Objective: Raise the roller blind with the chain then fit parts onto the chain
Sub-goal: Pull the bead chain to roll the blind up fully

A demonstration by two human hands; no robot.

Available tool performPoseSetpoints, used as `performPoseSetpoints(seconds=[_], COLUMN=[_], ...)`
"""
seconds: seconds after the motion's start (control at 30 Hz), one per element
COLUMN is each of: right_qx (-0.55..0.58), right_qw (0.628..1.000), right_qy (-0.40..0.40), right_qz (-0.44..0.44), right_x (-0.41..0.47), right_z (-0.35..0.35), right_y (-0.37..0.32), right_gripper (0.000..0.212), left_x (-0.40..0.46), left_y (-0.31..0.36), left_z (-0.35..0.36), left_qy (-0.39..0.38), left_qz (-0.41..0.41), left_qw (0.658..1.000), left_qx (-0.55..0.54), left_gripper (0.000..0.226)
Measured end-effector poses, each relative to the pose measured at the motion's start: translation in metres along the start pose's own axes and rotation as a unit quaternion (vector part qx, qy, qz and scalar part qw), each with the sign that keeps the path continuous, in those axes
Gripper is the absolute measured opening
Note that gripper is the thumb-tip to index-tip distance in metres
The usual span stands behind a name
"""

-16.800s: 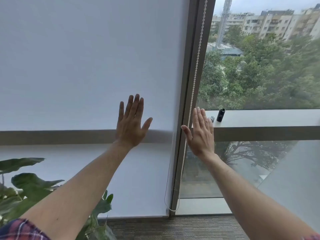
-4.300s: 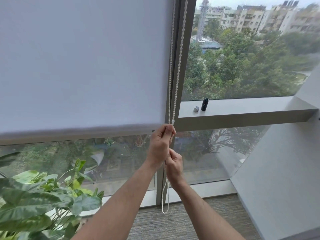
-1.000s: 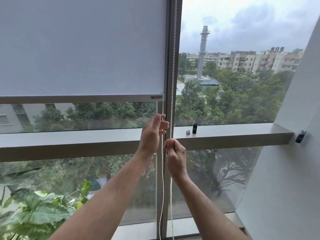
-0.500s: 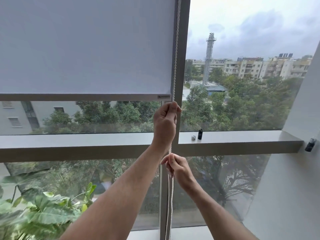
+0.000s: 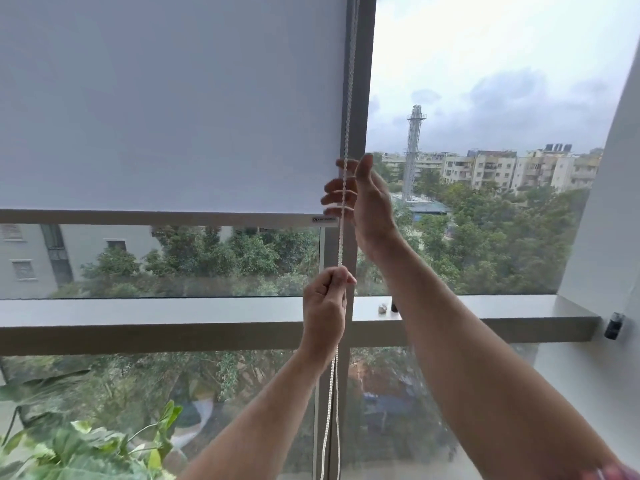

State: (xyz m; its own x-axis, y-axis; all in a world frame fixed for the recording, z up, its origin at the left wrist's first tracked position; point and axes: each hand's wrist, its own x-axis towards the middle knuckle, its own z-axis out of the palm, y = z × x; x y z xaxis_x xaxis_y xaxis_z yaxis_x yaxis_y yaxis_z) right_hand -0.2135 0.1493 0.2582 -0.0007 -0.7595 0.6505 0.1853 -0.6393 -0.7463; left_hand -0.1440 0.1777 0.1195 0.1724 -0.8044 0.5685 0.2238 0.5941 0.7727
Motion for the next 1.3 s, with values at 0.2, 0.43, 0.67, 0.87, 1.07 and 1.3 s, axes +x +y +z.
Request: performPoseSetpoints(seconds=[0.2, 0.43, 0.67, 0.87, 1.07, 1.3], right_qx=[-0.007, -0.11, -0.151, -0.143, -0.163, -0.139], right_qw=[0.998, 0.979, 0.968, 0.971, 0.966, 0.983], right_qy=[0.056, 0.125, 0.142, 0.133, 0.145, 0.097], right_qz=[0.019, -0.118, -0.145, -0.137, -0.138, -0.069], right_x=[0.033, 0.011, -0.021, -0.055, -0.073, -0.094], right_z=[0.027, 0.019, 0.016, 0.013, 0.01, -0.007], right_y=[-0.04, -0.014, 0.01, 0.034, 0.043, 0.064], right_gripper=[0.046, 0.044, 0.044, 0.037, 0.043, 0.039], left_x=[-0.035, -0.036, 0.016, 0.081, 0.107, 0.081], left_y=[-0.04, -0.055, -0.033, 0.059, 0.127, 0.106], left_z=[-0.017, -0.04, -0.055, -0.008, 0.045, 0.057], left_qy=[-0.023, -0.121, -0.125, -0.116, -0.153, -0.048], left_qz=[-0.031, 0.019, 0.032, 0.083, 0.013, 0.032], left_qw=[0.999, 0.983, 0.955, 0.983, 0.986, 0.998], left_qx=[0.034, 0.136, 0.267, 0.118, -0.067, -0.04], left_gripper=[0.034, 0.027, 0.065, 0.043, 0.041, 0.044])
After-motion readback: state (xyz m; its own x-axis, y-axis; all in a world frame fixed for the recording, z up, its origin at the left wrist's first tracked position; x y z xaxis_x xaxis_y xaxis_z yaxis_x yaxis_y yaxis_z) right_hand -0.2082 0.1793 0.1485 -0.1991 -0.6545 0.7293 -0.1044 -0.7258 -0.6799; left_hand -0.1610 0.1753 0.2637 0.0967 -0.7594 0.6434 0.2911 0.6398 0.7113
